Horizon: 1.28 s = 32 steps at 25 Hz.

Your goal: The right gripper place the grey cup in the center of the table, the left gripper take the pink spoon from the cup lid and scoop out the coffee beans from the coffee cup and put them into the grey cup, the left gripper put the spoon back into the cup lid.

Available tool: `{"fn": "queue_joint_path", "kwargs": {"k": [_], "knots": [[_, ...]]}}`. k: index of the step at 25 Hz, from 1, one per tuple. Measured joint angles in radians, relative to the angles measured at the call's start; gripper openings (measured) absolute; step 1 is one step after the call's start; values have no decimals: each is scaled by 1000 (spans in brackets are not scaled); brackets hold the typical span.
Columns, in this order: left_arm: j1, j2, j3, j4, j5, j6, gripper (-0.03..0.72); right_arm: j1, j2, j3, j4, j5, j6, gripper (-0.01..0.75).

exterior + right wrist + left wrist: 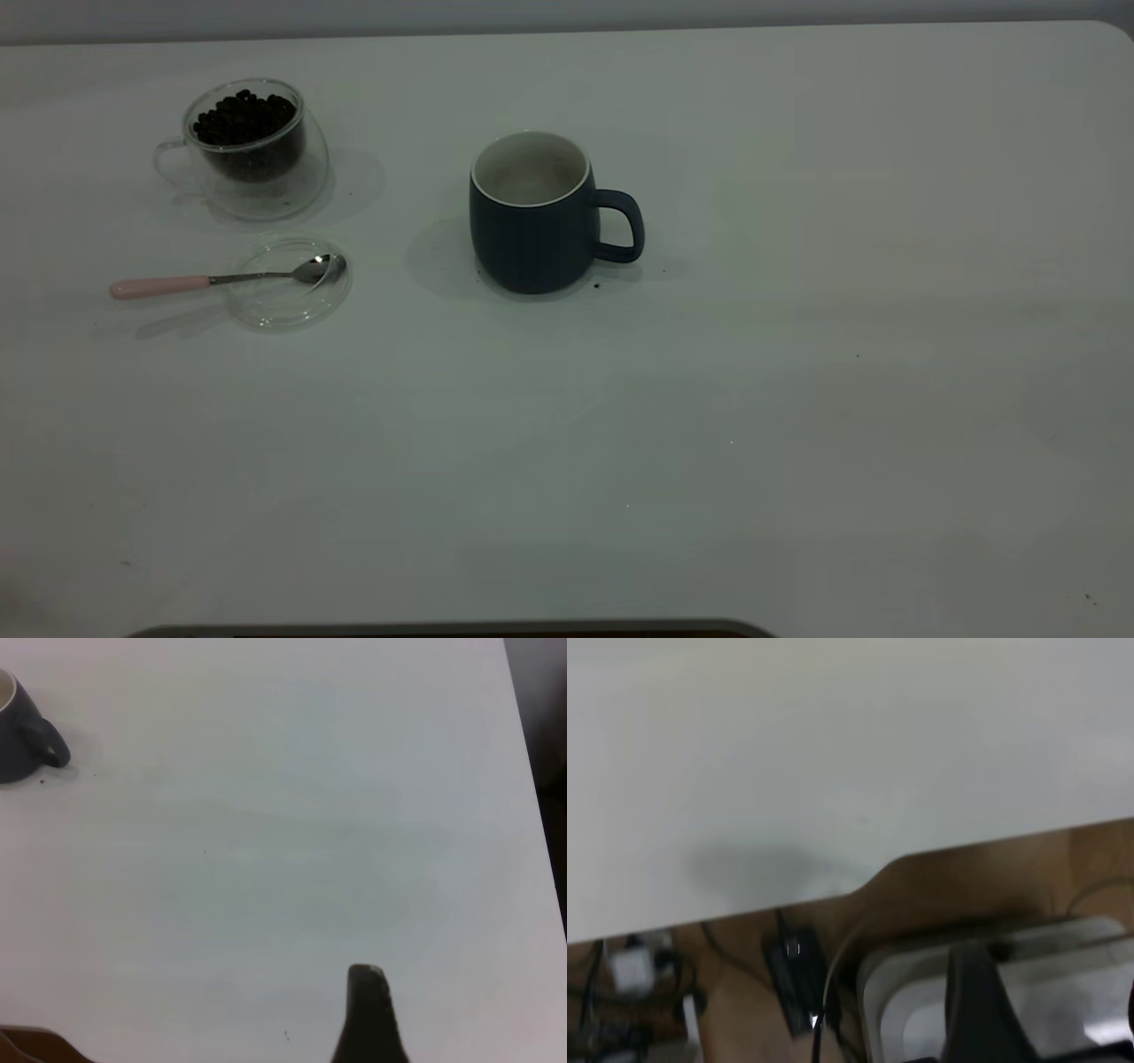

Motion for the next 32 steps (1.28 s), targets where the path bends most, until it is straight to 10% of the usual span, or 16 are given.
{"fn": "queue_joint_path", "kwargs": {"k": [32], "knots": [[-90,-645,236,125,-30,-100,461,0,0,0,0,0,-1,588]]}}
